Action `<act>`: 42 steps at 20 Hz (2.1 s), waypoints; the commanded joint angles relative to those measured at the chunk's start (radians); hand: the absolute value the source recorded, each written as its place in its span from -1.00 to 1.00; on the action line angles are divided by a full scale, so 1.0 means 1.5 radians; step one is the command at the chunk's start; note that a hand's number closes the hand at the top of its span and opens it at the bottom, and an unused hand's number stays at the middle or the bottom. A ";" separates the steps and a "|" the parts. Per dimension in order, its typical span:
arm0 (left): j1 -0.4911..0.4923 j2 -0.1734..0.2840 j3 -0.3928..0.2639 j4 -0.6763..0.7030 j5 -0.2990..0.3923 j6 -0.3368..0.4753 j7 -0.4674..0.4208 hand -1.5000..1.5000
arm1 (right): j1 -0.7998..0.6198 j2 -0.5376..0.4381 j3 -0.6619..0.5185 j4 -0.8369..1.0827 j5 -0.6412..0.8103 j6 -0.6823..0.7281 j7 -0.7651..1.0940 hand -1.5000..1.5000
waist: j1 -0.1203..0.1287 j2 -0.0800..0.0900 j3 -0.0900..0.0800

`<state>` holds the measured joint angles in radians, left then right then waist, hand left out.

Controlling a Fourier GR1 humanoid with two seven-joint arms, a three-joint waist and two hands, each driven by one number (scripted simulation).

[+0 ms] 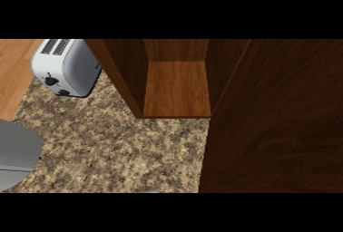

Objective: Pick up the bottled water, place it into the cabinet and close the cabinet

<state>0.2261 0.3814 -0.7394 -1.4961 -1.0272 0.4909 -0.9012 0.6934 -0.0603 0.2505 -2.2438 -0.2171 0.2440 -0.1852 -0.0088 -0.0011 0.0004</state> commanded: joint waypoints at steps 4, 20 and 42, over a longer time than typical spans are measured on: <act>-0.064 -0.030 0.028 0.032 0.008 -0.053 -0.007 -1.00 | -0.075 -0.007 -0.048 0.018 -0.039 -0.018 0.040 -1.00 | 0.005 0.001 0.000; -0.179 -0.134 0.057 0.183 0.022 -0.179 0.004 -1.00 | -0.020 -0.007 0.009 0.013 -0.003 -0.014 0.008 -1.00 | 0.000 0.000 0.000; -0.222 -0.224 0.068 0.394 -0.057 -0.182 -0.029 1.00 | -0.080 -0.021 -0.018 0.052 -0.036 -0.031 0.018 -1.00 | 0.002 0.001 0.000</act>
<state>-0.1085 0.1011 -0.6185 -1.0012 -1.0696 0.1609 -0.9279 0.6134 -0.0753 0.2638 -2.1510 -0.2225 0.2023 -0.2088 -0.0057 -0.0019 0.0018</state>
